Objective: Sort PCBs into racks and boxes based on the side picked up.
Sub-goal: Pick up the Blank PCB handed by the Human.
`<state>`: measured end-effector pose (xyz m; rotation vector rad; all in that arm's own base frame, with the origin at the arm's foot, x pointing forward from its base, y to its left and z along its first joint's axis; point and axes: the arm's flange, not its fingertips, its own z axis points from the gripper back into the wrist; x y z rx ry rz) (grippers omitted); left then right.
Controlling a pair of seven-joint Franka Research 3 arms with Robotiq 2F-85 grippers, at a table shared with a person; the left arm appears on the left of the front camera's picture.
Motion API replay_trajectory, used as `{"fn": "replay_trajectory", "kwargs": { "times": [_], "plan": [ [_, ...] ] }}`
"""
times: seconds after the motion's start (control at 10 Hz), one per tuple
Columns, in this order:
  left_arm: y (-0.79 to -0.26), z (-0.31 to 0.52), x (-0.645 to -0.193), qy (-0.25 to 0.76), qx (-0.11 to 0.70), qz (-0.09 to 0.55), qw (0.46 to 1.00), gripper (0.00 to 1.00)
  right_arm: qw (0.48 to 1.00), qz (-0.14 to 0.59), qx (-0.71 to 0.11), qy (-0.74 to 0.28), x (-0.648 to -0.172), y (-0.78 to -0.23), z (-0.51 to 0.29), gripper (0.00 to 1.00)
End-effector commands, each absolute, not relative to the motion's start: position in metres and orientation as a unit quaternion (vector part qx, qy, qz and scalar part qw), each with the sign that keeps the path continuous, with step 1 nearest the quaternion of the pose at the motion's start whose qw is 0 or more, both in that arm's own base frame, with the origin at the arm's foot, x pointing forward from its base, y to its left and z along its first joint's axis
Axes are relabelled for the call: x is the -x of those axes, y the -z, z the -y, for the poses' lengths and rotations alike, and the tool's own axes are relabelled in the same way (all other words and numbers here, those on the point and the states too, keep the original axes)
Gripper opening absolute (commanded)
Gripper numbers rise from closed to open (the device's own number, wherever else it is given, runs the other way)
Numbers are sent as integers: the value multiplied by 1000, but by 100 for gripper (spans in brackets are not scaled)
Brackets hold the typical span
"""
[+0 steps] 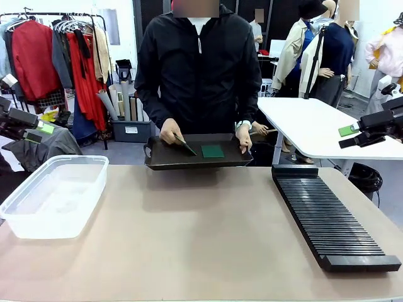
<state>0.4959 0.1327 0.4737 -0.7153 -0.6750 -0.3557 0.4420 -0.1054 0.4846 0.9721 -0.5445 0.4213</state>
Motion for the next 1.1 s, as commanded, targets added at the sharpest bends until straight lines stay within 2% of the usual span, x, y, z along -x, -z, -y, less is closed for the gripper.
{"fn": "replay_trajectory", "kwargs": {
  "times": [0.0, 1.0],
  "plan": [
    [-475, -133, -495, 167, 341, 322, 867, 100, 828, 257, -457, -200, -442, -486, 104, 100],
    [-475, -133, -495, 167, 341, 322, 867, 100, 828, 257, -457, -200, -442, -486, 104, 100]
  ]
}}
